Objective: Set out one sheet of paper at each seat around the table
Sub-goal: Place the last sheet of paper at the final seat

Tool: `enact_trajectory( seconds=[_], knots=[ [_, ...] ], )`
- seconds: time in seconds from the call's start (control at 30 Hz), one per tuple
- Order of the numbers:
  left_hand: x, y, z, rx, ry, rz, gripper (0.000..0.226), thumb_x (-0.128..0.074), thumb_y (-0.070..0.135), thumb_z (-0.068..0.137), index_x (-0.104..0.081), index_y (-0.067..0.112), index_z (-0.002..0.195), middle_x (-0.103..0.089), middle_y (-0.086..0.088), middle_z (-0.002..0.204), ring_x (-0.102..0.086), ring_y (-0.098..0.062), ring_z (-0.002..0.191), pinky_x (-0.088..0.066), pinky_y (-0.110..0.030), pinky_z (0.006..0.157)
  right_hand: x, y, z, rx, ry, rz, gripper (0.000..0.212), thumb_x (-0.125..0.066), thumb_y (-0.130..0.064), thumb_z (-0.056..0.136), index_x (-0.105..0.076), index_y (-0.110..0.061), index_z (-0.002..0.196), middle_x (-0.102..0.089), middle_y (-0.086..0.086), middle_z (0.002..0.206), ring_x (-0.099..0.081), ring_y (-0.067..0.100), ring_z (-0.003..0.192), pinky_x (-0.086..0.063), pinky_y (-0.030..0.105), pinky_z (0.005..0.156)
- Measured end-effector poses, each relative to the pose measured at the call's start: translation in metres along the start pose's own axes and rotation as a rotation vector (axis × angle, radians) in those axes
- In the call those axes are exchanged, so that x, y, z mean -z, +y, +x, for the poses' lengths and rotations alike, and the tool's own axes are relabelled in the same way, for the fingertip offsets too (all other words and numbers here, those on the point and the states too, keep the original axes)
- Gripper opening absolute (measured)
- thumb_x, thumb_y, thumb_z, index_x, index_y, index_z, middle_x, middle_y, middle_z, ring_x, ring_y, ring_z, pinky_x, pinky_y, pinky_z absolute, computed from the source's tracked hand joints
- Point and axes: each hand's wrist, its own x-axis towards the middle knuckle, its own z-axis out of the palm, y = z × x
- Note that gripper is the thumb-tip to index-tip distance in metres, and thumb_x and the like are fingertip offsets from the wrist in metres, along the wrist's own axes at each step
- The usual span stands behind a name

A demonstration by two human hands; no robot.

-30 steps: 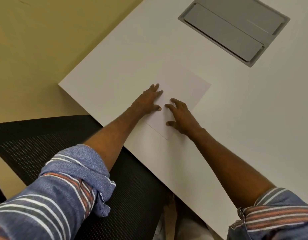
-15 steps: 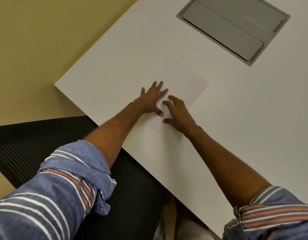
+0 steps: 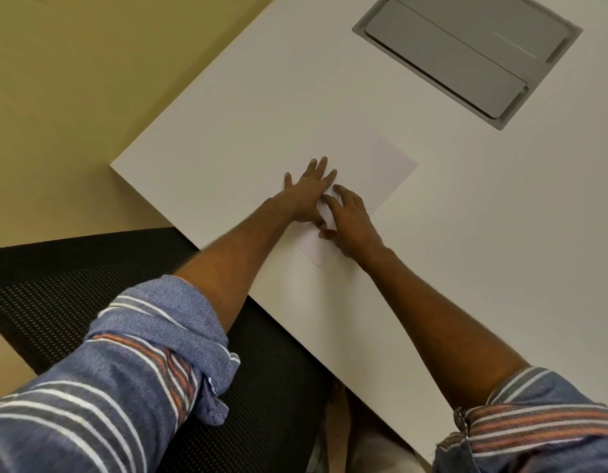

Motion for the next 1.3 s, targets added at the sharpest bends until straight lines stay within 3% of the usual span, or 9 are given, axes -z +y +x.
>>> enact_trajectory(
  seconds=[0.4, 0.93, 1.3],
  knots=[
    [0.007, 0.007, -0.014, 0.069, 0.004, 0.012, 0.122, -0.084, 0.043, 0.076, 0.002, 0.027, 0.16, 0.02, -0.001, 0.167, 0.019, -0.025, 0.154, -0.01, -0.072, 0.117, -0.005, 0.006, -0.004, 0.056, -0.051, -0.148, 0.075, -0.061, -0.039, 0.096, -0.023, -0.021, 0.158, -0.01, 0.015, 0.167, -0.011, 0.034, 0.154, -0.018, 0.05, 0.125],
    [0.003, 0.008, -0.018, 0.14, 0.026, -0.066, 0.12, -0.085, 0.041, 0.076, 0.0, 0.032, 0.16, 0.019, 0.001, 0.167, 0.019, -0.025, 0.154, -0.01, -0.074, 0.115, 0.001, 0.01, -0.006, 0.105, -0.103, -0.188, 0.071, -0.056, -0.039, 0.099, -0.02, -0.024, 0.158, 0.0, 0.013, 0.168, -0.001, 0.032, 0.155, -0.013, 0.048, 0.125],
    [0.0, 0.007, -0.018, 0.136, 0.019, -0.086, 0.118, -0.083, 0.042, 0.078, 0.001, 0.032, 0.16, 0.022, 0.0, 0.166, 0.021, -0.026, 0.153, -0.007, -0.075, 0.115, 0.005, 0.012, -0.007, 0.125, -0.087, -0.195, 0.067, -0.055, -0.039, 0.099, -0.025, -0.023, 0.157, -0.007, 0.013, 0.167, -0.008, 0.031, 0.155, -0.017, 0.046, 0.125]
  ],
)
